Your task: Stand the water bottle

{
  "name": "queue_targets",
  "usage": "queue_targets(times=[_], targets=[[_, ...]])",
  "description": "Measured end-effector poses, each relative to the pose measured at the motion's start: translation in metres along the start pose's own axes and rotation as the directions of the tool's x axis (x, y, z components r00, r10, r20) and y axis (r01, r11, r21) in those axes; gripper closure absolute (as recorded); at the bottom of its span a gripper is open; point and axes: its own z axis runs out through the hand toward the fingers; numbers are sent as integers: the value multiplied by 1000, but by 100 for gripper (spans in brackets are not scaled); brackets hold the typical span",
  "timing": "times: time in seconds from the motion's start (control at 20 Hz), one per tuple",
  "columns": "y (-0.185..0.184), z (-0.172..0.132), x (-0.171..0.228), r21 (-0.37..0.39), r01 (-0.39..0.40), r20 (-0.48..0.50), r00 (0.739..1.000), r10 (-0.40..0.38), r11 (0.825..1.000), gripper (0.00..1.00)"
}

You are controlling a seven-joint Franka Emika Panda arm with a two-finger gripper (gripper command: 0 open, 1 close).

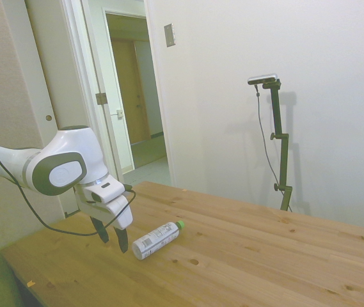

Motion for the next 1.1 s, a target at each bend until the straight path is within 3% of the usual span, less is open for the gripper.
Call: queue_targets(times=[0.25,0.65,1.1], targets=[[-9,-6,5,11,-1,-7,1000,1,1000,0],[-78,-36,60,78,-91,-33,995,94,993,0],[-138,2,137,30,-172,-37,984,173,985,0]])
